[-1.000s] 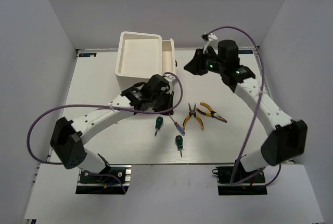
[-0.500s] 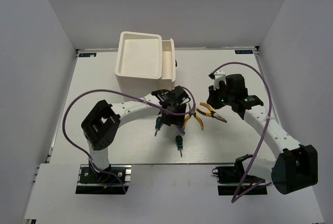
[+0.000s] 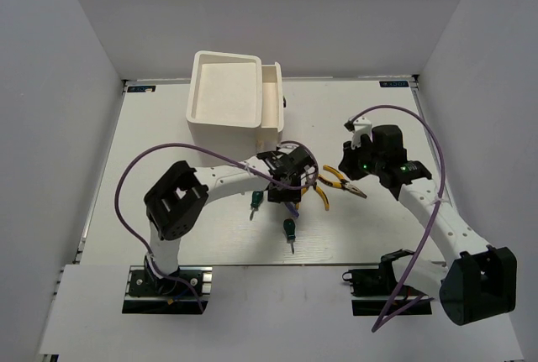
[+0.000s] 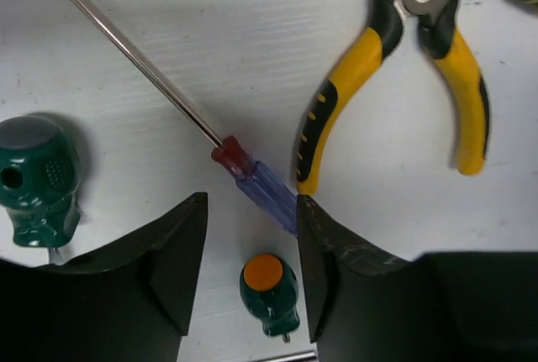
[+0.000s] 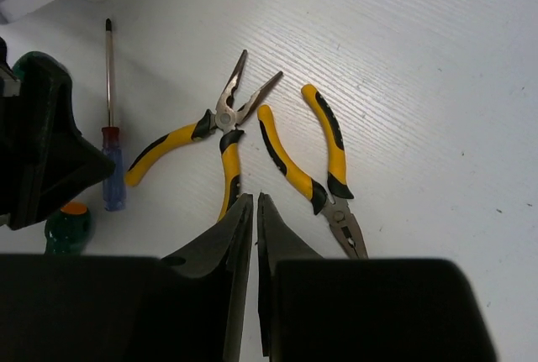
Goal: Sort the tools into containers
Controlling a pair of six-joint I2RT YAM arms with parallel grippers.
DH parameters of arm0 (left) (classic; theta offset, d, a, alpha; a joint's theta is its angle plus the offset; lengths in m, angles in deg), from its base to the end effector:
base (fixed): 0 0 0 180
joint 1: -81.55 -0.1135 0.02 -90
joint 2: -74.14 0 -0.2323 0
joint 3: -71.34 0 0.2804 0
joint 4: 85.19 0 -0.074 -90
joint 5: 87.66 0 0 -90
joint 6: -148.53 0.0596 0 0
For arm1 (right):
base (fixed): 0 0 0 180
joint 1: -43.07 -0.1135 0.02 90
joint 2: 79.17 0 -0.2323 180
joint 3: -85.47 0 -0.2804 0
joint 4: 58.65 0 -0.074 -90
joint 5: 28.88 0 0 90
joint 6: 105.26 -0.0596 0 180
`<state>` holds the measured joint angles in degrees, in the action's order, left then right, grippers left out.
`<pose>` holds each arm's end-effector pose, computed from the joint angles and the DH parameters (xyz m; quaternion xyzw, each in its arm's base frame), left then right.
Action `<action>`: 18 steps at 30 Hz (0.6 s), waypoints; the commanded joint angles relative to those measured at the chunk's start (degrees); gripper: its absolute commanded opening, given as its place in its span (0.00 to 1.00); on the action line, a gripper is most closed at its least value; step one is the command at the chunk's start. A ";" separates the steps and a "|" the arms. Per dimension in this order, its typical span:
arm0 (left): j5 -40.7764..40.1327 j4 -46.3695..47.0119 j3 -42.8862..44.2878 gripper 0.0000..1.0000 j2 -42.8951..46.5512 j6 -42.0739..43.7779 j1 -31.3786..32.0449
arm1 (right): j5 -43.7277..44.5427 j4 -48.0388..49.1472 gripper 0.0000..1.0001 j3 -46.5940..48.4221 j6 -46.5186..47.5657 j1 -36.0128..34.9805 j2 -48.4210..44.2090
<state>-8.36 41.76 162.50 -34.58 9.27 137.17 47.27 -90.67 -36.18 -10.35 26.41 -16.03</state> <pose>0.2383 -0.3287 0.1239 0.0388 0.9808 -0.0769 0.1751 0.2834 0.0997 0.2183 -0.2191 0.8619 0.1527 0.4310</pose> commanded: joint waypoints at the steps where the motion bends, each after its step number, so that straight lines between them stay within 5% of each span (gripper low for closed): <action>1: -4.51 0.61 2.14 0.56 -1.14 -2.86 0.63 | -1.10 0.76 0.12 -0.21 -0.42 0.67 -1.96; 12: -7.76 -0.44 5.04 0.48 -7.37 -4.62 2.83 | -2.06 0.41 0.10 -2.84 -1.04 2.51 -4.60; 18: -5.56 -2.11 5.04 0.09 -7.38 -2.78 3.36 | -2.94 1.03 0.10 -2.75 -1.65 3.39 -4.25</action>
<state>-14.81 41.68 166.69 -41.82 5.54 139.92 45.63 -90.75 -38.91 -11.45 29.27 -19.51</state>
